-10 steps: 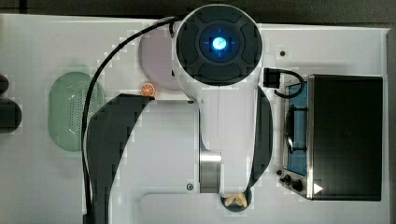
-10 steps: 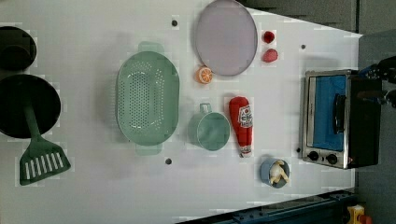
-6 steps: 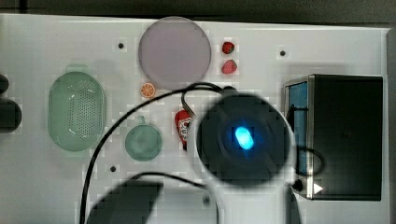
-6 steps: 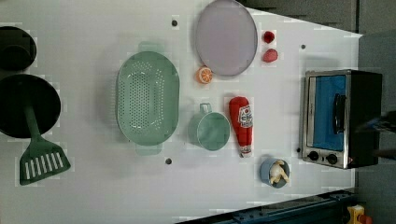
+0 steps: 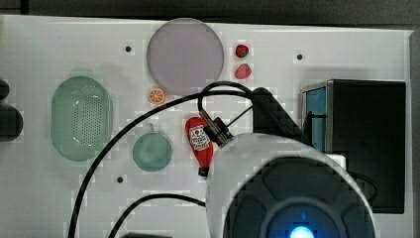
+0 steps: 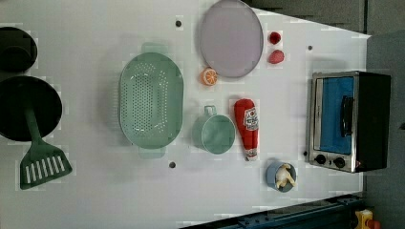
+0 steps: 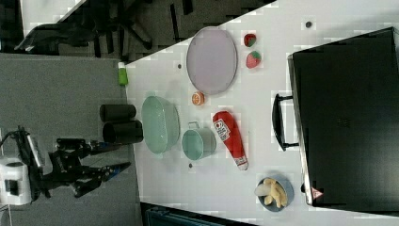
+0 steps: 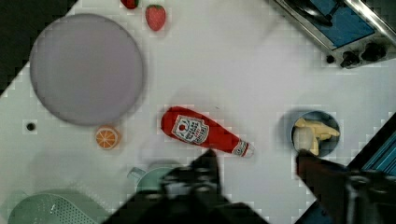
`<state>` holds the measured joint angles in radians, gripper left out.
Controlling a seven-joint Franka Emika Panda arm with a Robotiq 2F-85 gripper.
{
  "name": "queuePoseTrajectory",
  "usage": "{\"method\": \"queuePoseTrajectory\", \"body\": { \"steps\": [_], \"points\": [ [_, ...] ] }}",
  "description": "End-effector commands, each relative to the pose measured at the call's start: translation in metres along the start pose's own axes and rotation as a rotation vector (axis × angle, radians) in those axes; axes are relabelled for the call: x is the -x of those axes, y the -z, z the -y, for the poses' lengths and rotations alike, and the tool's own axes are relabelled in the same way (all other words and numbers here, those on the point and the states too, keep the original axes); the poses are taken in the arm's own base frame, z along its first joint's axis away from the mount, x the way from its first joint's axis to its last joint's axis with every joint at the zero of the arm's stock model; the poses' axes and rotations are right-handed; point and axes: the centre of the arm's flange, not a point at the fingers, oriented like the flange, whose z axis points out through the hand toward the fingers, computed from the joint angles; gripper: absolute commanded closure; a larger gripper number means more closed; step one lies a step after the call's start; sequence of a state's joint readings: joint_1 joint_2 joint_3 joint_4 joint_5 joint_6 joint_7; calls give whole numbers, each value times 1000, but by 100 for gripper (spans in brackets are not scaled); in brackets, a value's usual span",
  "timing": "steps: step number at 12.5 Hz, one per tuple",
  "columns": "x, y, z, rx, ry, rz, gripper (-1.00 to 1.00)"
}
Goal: Flap open oven.
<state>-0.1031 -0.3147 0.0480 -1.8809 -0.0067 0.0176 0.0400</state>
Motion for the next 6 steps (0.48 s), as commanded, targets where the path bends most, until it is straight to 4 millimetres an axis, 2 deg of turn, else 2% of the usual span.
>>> {"method": "queuePoseTrajectory", "body": {
  "steps": [1,2,3,6],
  "points": [
    [-16,-29,-6,47,20,57,32],
    [-20,-31,-9,49,11,61,55],
    [-26,-35,-12,51,1,67,65],
    [-55,-53,-30,52,97,97,65]
  ]
}}
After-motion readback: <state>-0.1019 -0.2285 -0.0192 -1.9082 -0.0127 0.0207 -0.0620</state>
